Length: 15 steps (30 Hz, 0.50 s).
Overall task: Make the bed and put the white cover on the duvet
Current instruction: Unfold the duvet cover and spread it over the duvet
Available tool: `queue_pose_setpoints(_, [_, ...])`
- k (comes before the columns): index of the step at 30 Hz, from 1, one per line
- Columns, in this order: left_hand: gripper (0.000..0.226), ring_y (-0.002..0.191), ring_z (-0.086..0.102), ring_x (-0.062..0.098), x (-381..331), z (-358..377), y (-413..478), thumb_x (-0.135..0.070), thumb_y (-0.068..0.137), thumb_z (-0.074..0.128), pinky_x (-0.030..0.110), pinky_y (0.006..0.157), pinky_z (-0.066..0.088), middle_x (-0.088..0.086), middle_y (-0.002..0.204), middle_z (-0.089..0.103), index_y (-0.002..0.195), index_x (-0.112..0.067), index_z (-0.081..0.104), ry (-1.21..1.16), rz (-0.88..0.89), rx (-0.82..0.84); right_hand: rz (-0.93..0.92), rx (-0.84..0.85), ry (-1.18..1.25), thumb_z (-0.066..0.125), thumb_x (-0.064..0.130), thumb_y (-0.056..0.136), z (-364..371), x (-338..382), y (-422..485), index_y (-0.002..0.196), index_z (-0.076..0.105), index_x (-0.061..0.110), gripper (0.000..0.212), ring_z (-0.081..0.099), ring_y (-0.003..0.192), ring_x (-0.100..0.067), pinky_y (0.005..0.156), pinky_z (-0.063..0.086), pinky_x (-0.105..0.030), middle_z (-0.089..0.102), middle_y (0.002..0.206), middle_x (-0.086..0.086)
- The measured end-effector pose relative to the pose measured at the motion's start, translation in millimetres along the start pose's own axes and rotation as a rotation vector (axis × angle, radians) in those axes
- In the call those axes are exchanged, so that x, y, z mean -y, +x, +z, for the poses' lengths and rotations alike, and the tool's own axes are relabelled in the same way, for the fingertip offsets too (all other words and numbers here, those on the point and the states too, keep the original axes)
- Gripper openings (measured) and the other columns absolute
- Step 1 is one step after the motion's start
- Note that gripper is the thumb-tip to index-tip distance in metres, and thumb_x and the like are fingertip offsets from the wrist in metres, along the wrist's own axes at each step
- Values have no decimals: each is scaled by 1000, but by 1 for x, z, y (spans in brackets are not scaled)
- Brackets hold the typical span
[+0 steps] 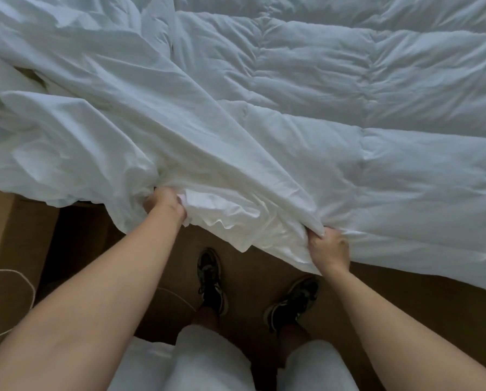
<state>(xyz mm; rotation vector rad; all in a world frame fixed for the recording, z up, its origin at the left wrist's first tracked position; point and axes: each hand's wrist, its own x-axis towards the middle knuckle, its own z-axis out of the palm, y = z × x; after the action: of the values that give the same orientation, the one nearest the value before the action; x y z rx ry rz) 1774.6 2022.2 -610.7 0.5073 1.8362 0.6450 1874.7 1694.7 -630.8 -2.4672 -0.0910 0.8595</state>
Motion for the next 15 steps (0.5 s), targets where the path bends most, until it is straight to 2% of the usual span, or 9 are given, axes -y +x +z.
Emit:
queue_pose_setpoints(3, [23,86,72,24,2,-15,12,-12,97,48,42,73,64,4,108,70,115,-13,63,47,42,-47,18,-90,-45,38,62,97,-12,-14,3,75,64,12,60,56,67,-31,57,41,-37,62,74,-11])
queue_pose_setpoints(6, [37,91,71,25,-9,-16,9,-16,94,48,41,78,64,4,115,69,129,-13,62,81,92,-56,21,-161,-70,31,74,92,-29,-23,11,75,60,13,70,56,64,-32,53,41,-35,60,70,-11])
queue_pose_setpoints(9, [39,94,70,28,-25,-16,10,-18,93,48,43,85,61,7,116,68,130,-12,61,89,133,-71,41,-211,-100,33,72,94,-51,-37,16,70,56,12,69,53,61,-31,51,39,-35,57,67,-13])
queue_pose_setpoints(12, [46,98,69,29,-27,-21,5,-25,91,48,42,91,59,6,119,68,133,-13,61,121,156,-98,87,-229,-143,25,73,90,-67,-54,14,70,55,12,71,52,63,-33,55,41,-37,55,68,-15])
queue_pose_setpoints(15, [41,94,68,26,-18,-26,6,-27,93,52,39,89,59,2,112,69,131,-13,63,195,162,-96,153,-200,-162,30,71,95,-76,-53,19,72,58,10,72,53,64,-32,57,42,-38,57,70,-15])
